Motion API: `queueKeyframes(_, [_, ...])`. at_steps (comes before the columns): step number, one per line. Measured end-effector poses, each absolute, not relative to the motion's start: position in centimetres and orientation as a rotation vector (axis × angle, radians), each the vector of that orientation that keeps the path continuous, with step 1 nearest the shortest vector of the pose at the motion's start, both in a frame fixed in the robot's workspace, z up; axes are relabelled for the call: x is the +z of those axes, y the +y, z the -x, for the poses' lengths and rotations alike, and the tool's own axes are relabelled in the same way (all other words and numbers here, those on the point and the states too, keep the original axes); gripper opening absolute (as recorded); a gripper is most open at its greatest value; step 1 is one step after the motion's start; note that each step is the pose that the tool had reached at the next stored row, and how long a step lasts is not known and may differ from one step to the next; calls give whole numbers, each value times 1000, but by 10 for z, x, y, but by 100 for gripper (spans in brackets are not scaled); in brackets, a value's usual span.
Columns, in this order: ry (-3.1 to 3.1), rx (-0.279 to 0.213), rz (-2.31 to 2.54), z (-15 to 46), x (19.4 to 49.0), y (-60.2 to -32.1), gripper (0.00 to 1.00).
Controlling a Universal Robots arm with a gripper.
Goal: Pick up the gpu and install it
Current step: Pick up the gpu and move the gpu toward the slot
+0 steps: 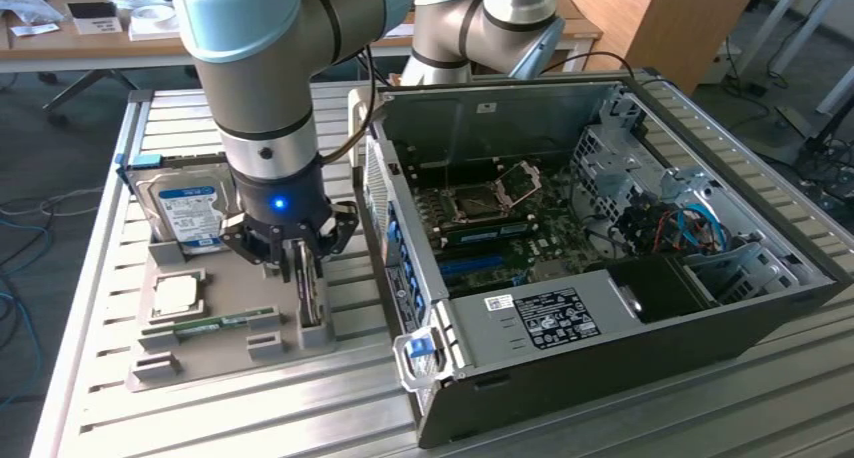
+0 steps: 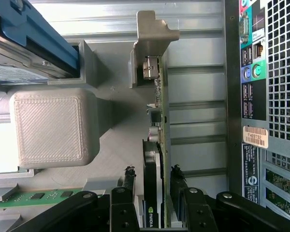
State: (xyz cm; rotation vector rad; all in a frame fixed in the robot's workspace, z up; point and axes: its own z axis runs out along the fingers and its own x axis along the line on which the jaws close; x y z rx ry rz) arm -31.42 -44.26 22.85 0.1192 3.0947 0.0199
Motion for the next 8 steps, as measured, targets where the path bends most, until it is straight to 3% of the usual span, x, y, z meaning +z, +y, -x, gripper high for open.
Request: queueKeyframes(8, [3095, 20, -119, 314, 229, -443, 41])
